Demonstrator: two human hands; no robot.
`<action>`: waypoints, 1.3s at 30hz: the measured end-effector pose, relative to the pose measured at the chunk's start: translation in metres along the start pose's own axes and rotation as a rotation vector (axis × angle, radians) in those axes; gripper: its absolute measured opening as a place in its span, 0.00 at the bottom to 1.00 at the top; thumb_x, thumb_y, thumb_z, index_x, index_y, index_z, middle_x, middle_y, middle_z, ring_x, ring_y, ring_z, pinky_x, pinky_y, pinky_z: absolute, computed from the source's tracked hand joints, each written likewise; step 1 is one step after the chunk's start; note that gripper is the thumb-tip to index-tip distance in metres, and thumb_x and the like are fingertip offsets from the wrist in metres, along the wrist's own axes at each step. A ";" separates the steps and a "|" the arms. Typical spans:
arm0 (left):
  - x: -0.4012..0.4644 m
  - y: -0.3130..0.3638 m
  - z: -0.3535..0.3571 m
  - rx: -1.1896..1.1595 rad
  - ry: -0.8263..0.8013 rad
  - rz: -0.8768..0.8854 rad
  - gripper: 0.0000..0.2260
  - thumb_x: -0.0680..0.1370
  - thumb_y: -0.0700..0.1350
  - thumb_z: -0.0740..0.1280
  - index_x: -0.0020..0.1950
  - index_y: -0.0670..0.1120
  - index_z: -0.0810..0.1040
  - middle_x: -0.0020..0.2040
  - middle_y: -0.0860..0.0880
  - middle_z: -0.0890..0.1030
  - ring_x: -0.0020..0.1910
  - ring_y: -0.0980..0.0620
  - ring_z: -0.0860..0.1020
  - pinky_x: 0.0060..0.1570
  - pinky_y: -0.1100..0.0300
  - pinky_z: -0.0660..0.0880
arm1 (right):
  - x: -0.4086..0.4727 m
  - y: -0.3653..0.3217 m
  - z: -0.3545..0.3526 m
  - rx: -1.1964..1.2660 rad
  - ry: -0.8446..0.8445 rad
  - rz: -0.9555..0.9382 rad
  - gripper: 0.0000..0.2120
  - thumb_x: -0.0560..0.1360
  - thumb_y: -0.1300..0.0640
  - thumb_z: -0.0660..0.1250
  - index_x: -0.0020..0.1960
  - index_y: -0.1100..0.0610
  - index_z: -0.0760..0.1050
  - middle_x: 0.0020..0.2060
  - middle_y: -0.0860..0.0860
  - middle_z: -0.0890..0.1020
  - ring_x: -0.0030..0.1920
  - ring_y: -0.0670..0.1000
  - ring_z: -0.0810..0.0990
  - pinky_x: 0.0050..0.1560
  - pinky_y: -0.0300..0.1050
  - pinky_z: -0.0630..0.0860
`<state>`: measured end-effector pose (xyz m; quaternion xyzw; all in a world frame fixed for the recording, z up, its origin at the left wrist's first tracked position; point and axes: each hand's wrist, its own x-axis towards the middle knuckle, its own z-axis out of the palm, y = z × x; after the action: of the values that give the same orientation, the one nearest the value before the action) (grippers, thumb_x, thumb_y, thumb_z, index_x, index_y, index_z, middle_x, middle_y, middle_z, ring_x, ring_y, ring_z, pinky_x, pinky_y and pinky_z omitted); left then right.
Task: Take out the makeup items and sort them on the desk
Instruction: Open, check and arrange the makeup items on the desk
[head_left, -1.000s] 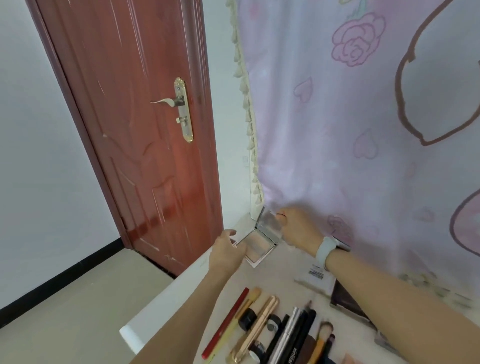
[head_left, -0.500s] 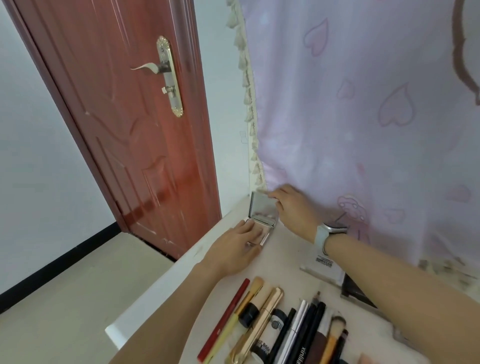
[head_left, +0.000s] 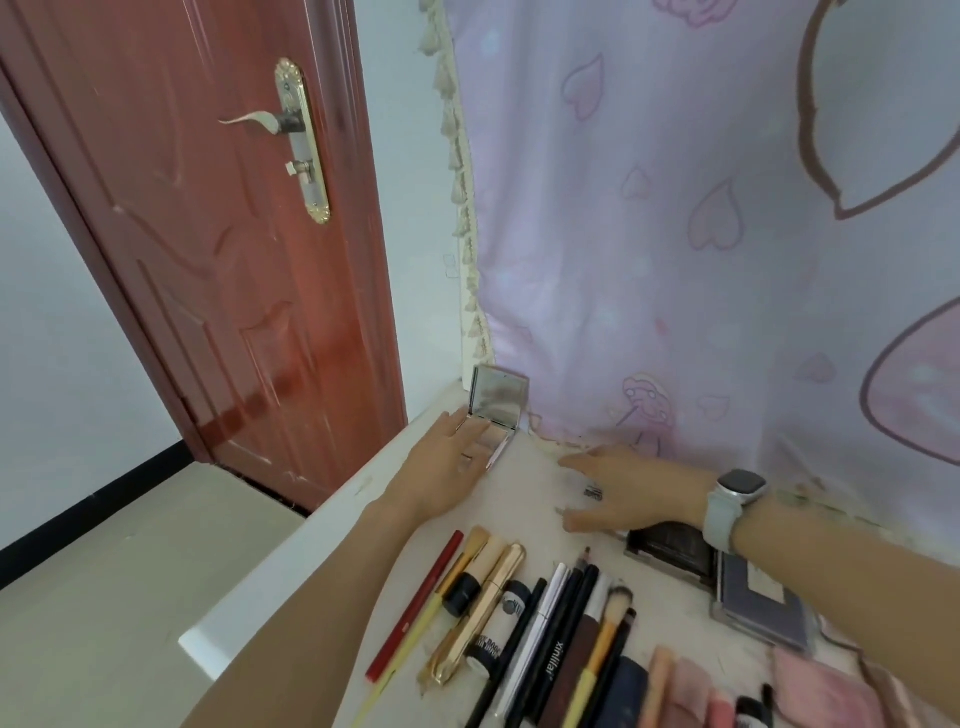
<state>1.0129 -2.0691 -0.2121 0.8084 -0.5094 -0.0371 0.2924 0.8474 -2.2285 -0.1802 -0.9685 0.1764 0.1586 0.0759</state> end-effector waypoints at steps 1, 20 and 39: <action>-0.003 0.002 -0.004 -0.015 0.026 -0.026 0.18 0.80 0.44 0.59 0.70 0.47 0.67 0.73 0.47 0.62 0.72 0.48 0.59 0.62 0.69 0.51 | 0.000 -0.002 0.002 -0.019 0.016 0.009 0.37 0.72 0.35 0.60 0.74 0.50 0.53 0.70 0.54 0.63 0.69 0.55 0.61 0.68 0.49 0.63; -0.089 0.136 -0.043 -1.036 0.154 -0.247 0.12 0.78 0.43 0.64 0.58 0.39 0.78 0.53 0.41 0.81 0.51 0.46 0.81 0.51 0.57 0.78 | -0.097 -0.055 -0.027 0.664 0.571 -0.336 0.41 0.62 0.41 0.73 0.62 0.25 0.47 0.56 0.26 0.62 0.59 0.26 0.63 0.52 0.21 0.64; -0.115 0.162 -0.053 -1.877 -0.122 -0.371 0.23 0.73 0.53 0.66 0.61 0.38 0.75 0.59 0.38 0.78 0.59 0.36 0.76 0.59 0.44 0.74 | -0.166 -0.072 -0.023 0.267 0.982 -0.446 0.09 0.72 0.61 0.69 0.51 0.61 0.80 0.45 0.54 0.80 0.45 0.53 0.79 0.46 0.48 0.77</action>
<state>0.8471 -1.9990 -0.1128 0.3091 -0.1501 -0.5180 0.7833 0.7329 -2.1137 -0.0964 -0.9244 0.0005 -0.3552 0.1387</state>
